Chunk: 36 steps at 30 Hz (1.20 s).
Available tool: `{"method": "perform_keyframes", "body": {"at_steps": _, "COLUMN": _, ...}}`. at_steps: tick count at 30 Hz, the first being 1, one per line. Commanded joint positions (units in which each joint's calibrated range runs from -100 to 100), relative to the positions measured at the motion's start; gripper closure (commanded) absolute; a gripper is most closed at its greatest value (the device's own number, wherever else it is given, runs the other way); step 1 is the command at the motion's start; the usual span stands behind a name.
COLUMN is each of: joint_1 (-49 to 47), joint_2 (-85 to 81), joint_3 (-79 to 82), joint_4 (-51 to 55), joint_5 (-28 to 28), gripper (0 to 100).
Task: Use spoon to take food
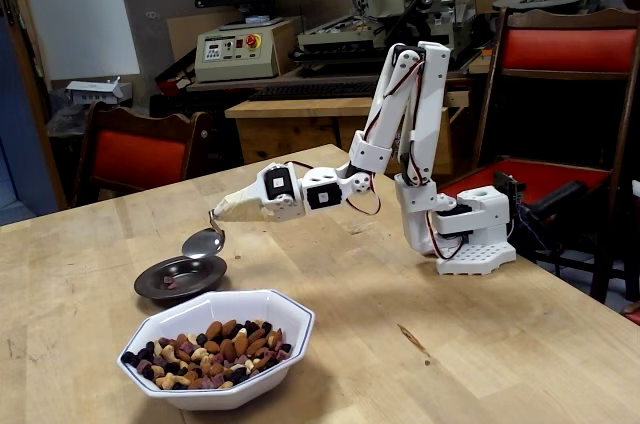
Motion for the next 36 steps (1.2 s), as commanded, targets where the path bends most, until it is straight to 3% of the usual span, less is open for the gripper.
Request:
{"method": "perform_keyframes", "body": {"at_steps": 1, "joint_1": -0.17, "joint_2": -2.99, "joint_3": -0.31, "joint_4": -0.92, "joint_5": 0.29, "gripper": 96}}
{"method": "perform_keyframes", "body": {"at_steps": 8, "joint_1": -0.39, "joint_2": -2.99, "joint_3": -0.04, "joint_4": -0.92, "joint_5": 3.91, "gripper": 96}}
{"method": "perform_keyframes", "body": {"at_steps": 18, "joint_1": -0.54, "joint_2": -3.07, "joint_3": -0.49, "joint_4": -0.92, "joint_5": 3.96, "gripper": 96}}
{"method": "perform_keyframes", "body": {"at_steps": 27, "joint_1": -0.62, "joint_2": -3.84, "joint_3": -0.66, "joint_4": -0.92, "joint_5": -2.59, "gripper": 96}}
{"method": "perform_keyframes", "body": {"at_steps": 36, "joint_1": -0.69, "joint_2": -3.93, "joint_3": -0.75, "joint_4": -1.00, "joint_5": -4.54, "gripper": 96}}
